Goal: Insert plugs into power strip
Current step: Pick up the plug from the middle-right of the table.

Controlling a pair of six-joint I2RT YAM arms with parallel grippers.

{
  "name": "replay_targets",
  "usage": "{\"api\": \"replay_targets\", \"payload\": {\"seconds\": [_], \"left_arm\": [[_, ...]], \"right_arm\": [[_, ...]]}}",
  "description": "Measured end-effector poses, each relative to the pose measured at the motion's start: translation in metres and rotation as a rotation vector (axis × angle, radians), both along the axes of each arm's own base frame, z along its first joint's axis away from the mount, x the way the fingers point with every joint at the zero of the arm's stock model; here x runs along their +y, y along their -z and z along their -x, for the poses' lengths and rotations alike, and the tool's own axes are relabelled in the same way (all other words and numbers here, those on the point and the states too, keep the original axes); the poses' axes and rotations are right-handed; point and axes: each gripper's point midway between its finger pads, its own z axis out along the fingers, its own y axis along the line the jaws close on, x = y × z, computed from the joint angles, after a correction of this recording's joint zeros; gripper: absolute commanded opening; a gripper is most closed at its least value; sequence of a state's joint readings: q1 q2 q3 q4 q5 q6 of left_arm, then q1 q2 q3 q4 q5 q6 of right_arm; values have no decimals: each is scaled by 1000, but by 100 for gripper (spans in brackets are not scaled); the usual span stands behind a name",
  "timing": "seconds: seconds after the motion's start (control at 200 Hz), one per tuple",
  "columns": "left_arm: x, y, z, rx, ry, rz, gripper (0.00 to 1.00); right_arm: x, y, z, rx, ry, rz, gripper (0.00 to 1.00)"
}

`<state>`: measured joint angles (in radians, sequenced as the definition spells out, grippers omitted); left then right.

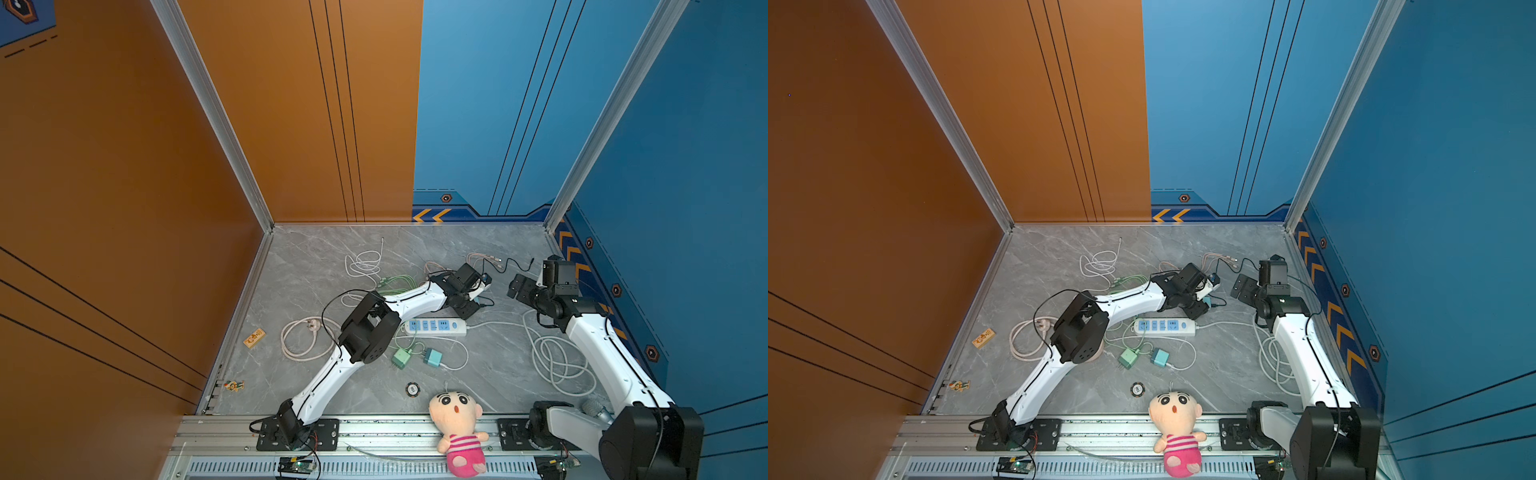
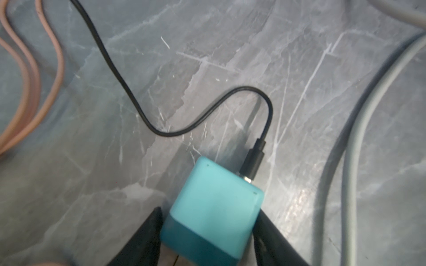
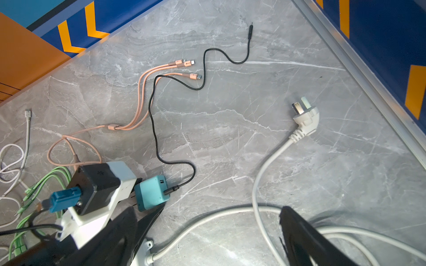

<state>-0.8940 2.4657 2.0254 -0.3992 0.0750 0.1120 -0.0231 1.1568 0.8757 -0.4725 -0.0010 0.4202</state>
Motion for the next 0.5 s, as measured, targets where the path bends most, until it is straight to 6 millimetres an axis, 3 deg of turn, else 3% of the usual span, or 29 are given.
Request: {"api": "replay_targets", "payload": {"seconds": [0.375,0.501], "left_arm": [[-1,0,-1,-13,-8,-1,33],[-2,0,-3,-19,-12,21,31]], "right_arm": [[4,10,2,26,-16,-24,96],[8,13,3,32,-30,-44,95]]}}
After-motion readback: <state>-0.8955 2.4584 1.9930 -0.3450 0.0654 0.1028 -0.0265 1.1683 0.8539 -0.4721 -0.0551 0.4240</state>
